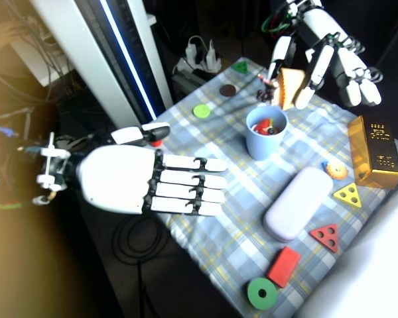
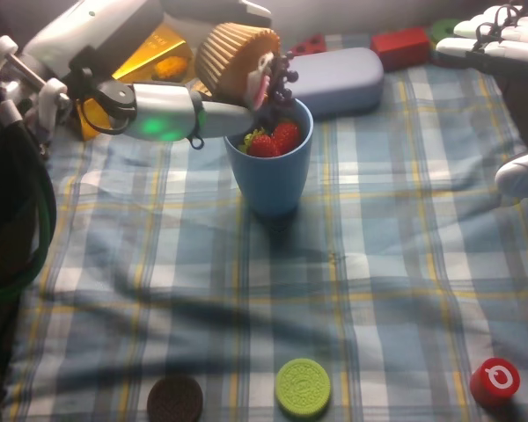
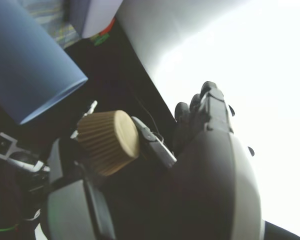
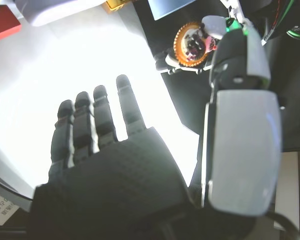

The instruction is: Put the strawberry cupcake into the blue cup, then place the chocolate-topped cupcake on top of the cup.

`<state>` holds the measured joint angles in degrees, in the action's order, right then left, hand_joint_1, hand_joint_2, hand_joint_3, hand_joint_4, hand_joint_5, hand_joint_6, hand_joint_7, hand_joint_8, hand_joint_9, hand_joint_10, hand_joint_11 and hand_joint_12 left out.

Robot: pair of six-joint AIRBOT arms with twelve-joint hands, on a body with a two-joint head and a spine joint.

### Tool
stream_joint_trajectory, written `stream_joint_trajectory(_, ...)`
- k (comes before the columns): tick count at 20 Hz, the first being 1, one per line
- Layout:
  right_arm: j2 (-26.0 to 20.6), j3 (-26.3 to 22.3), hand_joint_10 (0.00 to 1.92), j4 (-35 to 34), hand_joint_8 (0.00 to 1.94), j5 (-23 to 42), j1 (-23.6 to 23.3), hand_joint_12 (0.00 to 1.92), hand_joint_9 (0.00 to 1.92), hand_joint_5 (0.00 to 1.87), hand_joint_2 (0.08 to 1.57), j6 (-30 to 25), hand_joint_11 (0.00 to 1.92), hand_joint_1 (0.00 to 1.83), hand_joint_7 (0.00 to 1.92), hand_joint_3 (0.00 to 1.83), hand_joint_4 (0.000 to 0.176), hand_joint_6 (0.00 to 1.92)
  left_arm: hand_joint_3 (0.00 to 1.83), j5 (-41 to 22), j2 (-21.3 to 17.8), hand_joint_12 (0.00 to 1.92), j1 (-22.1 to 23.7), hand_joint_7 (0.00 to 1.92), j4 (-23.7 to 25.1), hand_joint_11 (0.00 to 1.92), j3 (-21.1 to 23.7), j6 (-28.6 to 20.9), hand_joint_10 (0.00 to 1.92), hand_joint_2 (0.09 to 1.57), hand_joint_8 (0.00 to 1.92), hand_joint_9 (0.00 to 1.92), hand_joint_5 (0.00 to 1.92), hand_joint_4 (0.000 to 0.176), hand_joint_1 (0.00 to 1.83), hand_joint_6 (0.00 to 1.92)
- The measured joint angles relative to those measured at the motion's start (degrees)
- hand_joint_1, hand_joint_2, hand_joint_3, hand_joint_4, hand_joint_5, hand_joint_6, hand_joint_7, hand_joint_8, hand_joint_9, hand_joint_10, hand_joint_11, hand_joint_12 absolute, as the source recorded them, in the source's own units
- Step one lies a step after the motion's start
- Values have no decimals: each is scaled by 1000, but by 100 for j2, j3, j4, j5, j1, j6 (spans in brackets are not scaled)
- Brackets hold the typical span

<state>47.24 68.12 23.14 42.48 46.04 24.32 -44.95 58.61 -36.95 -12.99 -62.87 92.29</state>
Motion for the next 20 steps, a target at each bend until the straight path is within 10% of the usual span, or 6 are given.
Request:
stream_joint_trajectory(2,0,0,0,0,0,7,0,0,0,0,928,0,0,0,0,3,43,0,2,31,13,4,0,216,-7,0,-11,0,0,1096,0,4,989,176,1018,953)
stream_joint_trajectory(5,0,0,0,2,0,7,0,0,0,0,917,0,0,0,0,0,49,0,0,35,24,0,0,225,-24,0,-11,0,0,944,1,0,928,176,907,48)
stream_joint_trajectory(6,0,0,0,0,0,7,0,0,0,0,920,0,0,0,0,0,39,0,3,28,48,0,0,212,-31,0,-11,0,0,950,0,0,941,176,871,28)
stream_joint_trajectory(7,0,0,0,0,0,2,0,0,0,0,917,0,0,0,0,0,42,0,1,39,61,0,0,204,-26,0,-11,-2,0,1039,32,0,1048,176,1003,650)
stream_joint_trajectory(10,0,0,0,0,0,9,0,0,0,0,917,0,0,0,0,0,31,0,0,48,131,0,0,211,11,0,-11,-2,2,939,2,6,969,176,832,48)
stream_joint_trajectory(20,0,0,0,0,0,4,0,0,0,0,907,0,0,0,0,0,41,0,0,83,188,430,-61,285,-15,0,-28,0,4,932,3,126,878,168,763,15)
